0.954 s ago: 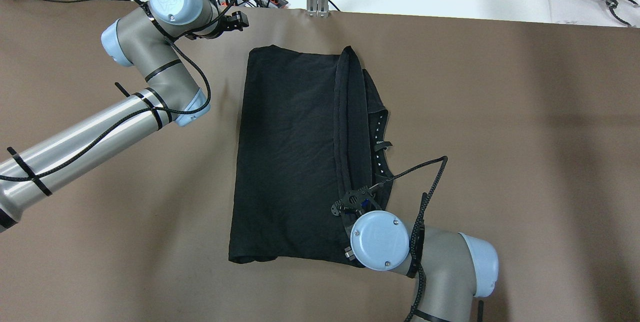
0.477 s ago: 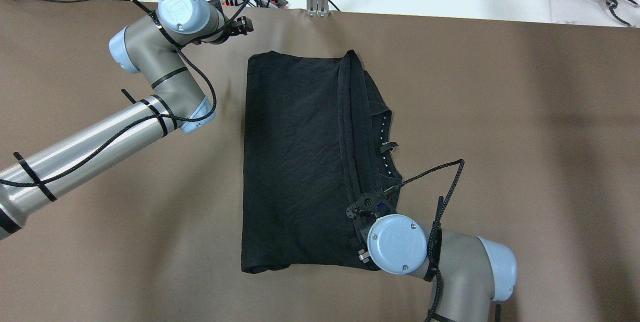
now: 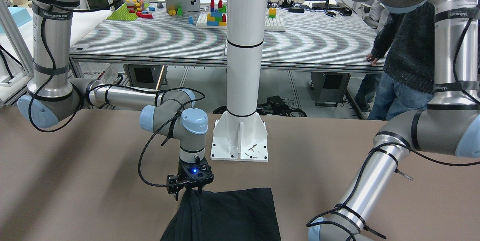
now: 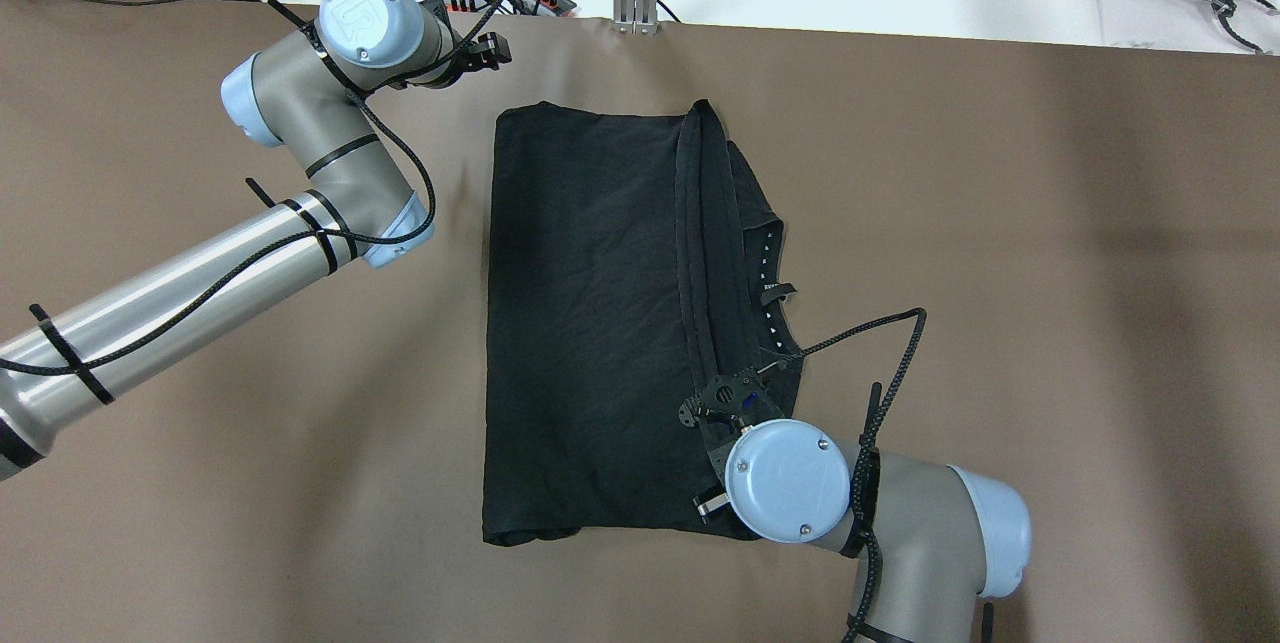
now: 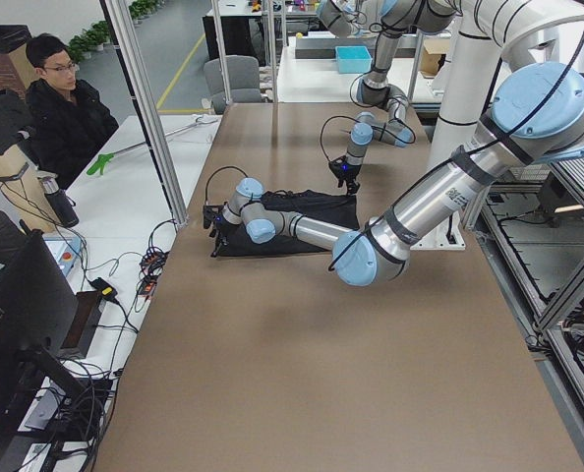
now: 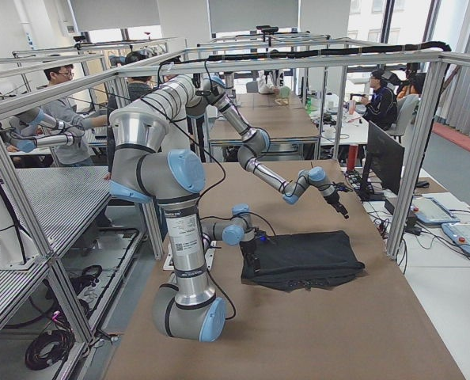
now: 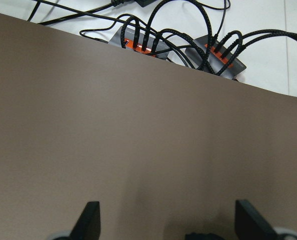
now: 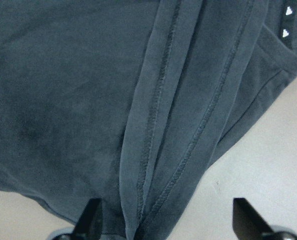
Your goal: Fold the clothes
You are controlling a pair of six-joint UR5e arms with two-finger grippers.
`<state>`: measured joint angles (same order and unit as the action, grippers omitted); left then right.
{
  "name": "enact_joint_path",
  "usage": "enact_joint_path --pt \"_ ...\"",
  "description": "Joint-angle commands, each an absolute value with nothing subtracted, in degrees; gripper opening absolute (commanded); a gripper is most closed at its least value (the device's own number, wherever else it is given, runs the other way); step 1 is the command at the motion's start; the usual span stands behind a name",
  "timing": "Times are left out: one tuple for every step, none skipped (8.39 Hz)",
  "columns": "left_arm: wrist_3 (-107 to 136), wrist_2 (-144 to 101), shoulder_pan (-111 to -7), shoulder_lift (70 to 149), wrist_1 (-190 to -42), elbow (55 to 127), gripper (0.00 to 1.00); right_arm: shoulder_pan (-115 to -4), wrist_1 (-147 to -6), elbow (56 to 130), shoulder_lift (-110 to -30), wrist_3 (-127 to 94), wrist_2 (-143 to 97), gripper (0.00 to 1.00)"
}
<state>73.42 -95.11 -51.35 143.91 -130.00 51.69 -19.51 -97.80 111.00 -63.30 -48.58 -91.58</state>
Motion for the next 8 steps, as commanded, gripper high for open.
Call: enact_joint_path --pt "73.3 -96.9 -51.4 141.3 -124.1 59.2 0.94 -18.9 -98.8 108.8 -61.4 -48.6 -90.3 0.94" --pt "73.3 -96.9 -51.5 140.7 -123.1 60.5 0.94 -18.0 -101.3 105.6 -58.0 -48.7 -88.4 0.74" --pt "73.4 -96.8 -51.4 140.7 -123.0 60.6 0.94 -16.8 -102.3 104.1 -55.7 -48.5 -86.9 0.41" --pt "73.5 -96.8 -51.3 140.7 -123.0 60.6 0.94 -16.8 -102.3 104.1 -55.9 -47.6 -86.8 0.39" --pt "73.5 -96.9 -51.3 140.7 -123.0 60.5 0.94 -16.8 -102.2 104.2 -56.6 -47.5 -86.7 0.38" --pt "73.4 -96.9 -51.3 140.7 -123.0 60.5 0.94 -16.8 -102.1 104.3 -56.9 -47.6 -86.7 0.38" --pt "73.4 -96.9 -51.3 140.5 -123.0 60.5 0.94 -16.8 -102.0 104.3 -57.0 -47.5 -86.7 0.38" --pt "73.5 -96.8 -51.3 140.5 -123.0 60.5 0.94 -16.8 -102.0 104.3 -56.9 -47.6 -86.7 0.36"
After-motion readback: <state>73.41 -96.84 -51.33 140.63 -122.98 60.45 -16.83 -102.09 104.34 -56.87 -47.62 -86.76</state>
